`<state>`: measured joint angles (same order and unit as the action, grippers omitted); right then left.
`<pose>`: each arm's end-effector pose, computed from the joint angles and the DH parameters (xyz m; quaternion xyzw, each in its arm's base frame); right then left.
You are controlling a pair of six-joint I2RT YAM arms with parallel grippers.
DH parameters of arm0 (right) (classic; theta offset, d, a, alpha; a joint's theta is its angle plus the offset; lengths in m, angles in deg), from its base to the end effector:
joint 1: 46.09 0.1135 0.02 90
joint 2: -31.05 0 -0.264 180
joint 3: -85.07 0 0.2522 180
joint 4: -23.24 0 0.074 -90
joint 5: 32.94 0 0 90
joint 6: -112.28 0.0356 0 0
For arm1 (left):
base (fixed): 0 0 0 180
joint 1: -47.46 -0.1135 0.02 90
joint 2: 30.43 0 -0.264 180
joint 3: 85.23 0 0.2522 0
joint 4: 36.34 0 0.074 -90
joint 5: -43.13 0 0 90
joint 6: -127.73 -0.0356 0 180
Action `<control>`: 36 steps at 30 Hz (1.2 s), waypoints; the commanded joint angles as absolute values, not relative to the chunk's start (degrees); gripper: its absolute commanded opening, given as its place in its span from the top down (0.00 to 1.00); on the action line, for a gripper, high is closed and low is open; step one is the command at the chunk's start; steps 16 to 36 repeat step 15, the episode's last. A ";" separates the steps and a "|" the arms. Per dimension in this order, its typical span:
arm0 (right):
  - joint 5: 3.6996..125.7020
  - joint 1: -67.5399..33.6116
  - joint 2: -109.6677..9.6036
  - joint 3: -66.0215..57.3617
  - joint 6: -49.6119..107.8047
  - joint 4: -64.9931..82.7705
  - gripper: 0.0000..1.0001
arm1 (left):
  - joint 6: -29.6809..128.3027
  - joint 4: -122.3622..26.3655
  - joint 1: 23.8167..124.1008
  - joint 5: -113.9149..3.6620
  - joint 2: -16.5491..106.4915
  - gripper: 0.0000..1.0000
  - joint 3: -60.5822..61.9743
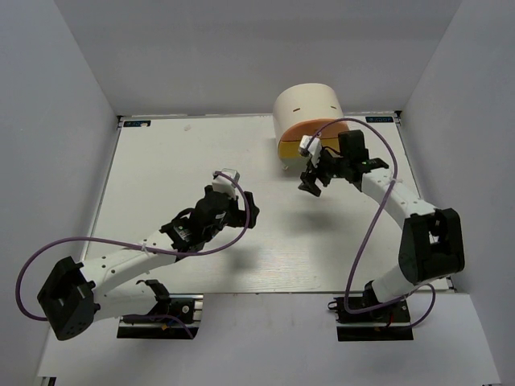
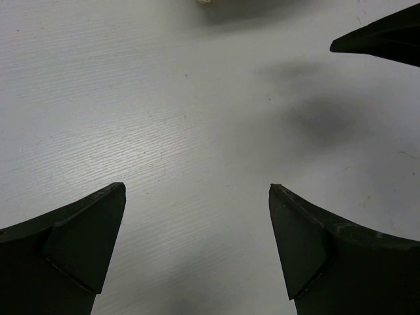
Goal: Sort the stationery into containers
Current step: Reset both arms
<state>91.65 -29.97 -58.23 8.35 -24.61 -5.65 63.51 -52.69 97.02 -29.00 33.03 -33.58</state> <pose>0.3213 0.1139 0.2542 -0.5590 0.6782 0.1572 0.4504 0.1666 -0.1786 0.2471 0.0965 0.8457 -0.2047 0.4832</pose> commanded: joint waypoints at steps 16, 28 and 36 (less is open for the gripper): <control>72.45 -33.26 -40.08 16.09 16.57 1.12 0.10 | 61.37 -51.87 96.77 -38.16 36.00 0.00 -27.70; 72.45 -33.26 -40.08 16.09 16.57 1.12 0.10 | 61.37 -51.87 96.77 -38.16 36.00 0.00 -27.70; 72.45 -33.26 -40.08 16.09 16.57 1.12 0.10 | 61.37 -51.87 96.77 -38.16 36.00 0.00 -27.70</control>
